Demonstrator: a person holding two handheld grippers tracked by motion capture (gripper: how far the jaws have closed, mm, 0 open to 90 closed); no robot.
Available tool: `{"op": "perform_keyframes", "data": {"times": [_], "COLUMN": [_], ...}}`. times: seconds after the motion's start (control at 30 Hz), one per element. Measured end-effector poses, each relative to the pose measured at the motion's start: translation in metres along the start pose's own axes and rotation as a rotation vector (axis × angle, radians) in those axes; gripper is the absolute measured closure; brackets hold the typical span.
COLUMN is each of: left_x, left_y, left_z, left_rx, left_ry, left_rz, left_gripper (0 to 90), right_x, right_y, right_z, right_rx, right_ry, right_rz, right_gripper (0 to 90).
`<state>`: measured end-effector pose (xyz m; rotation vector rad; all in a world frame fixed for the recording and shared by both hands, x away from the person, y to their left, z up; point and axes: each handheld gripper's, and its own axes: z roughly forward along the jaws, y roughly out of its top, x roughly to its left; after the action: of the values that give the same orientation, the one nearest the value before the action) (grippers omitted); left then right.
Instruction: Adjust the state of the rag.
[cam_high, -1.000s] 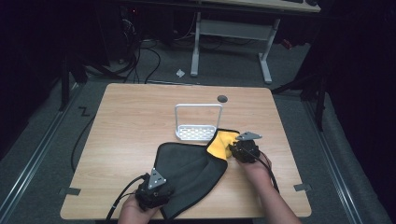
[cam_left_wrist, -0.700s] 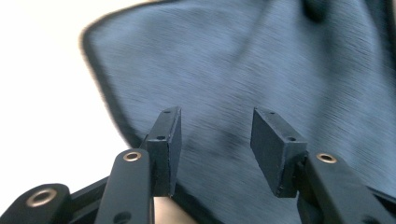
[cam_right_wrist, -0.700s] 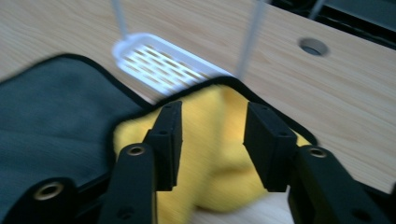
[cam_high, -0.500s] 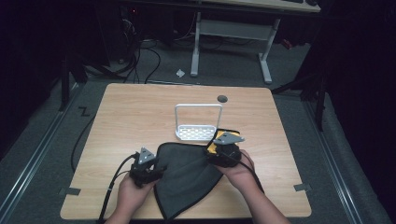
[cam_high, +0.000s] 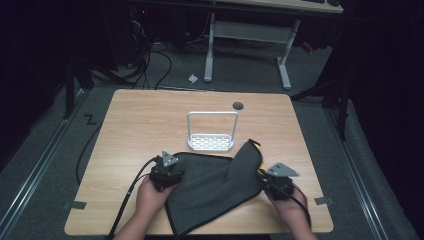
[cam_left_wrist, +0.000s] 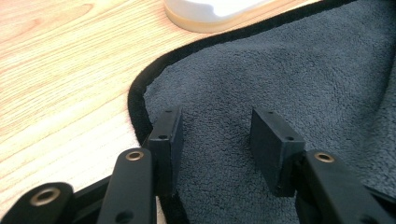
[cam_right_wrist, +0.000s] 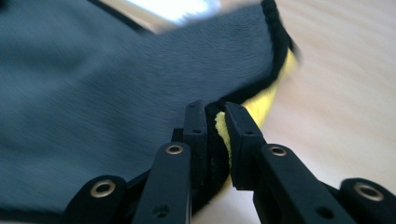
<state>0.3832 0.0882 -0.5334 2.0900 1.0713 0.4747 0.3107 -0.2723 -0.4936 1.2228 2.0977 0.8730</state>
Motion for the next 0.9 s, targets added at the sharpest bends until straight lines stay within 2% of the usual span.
{"op": "perform_keyframes", "data": {"times": [0.07,0.13,0.2,0.23,0.33,0.43,0.53,0.6,0.67,0.73,0.8,0.83,0.9], "left_x": [0.000,0.002,0.003,0.003,0.004,-0.002,-0.016,-0.026,-0.037,-0.047,-0.052,-0.052,-0.050], "left_y": [-0.001,-0.002,-0.002,-0.002,-0.003,-0.005,-0.012,-0.018,-0.023,-0.028,-0.034,-0.036,-0.037], "left_z": [-0.001,-0.001,-0.002,-0.003,-0.005,-0.013,-0.028,-0.038,-0.043,-0.043,-0.042,-0.042,-0.043], "left_rx": [-0.005,-0.003,-0.001,0.002,0.009,0.018,-0.009,-0.022,-0.014,0.022,0.037,0.025,0.027], "left_ry": [0.003,0.003,0.004,0.003,0.009,0.010,-0.031,-0.080,-0.128,-0.133,-0.129,-0.122,-0.127], "left_rz": [-0.001,-0.003,-0.007,-0.005,-0.014,-0.011,0.014,0.017,0.027,0.068,0.097,0.113,0.109], "left_gripper": [55.3,55.7,56.2,56.1,56.2,54.3,53.1,52.1,51.7,50.6,50.4,50.3,50.5], "right_x": [-0.017,-0.027,-0.033,-0.035,-0.038,-0.039,-0.037,-0.036,-0.037,-0.038,-0.041,-0.041,-0.039], "right_y": [-0.030,-0.052,-0.067,-0.073,-0.075,-0.063,-0.046,-0.037,-0.029,-0.024,-0.020,-0.020,-0.023], "right_z": [-0.020,-0.034,-0.044,-0.049,-0.060,-0.064,-0.052,-0.038,-0.014,0.008,0.024,0.028,0.031], "right_rx": [0.014,0.036,0.045,0.048,0.022,-0.026,-0.035,-0.023,0.015,0.055,0.088,0.103,0.118], "right_ry": [-0.032,-0.054,-0.064,-0.061,-0.080,-0.075,-0.059,-0.047,-0.025,-0.018,-0.024,-0.026,-0.026], "right_rz": [0.064,0.106,0.129,0.147,0.166,0.159,0.123,0.112,0.109,0.107,0.112,0.110,0.103], "right_gripper": [79.9,79.7,77.7,73.9,63.7,61.5,65.4,69.3,74.8,76.9,77.8,77.8,78.0]}}
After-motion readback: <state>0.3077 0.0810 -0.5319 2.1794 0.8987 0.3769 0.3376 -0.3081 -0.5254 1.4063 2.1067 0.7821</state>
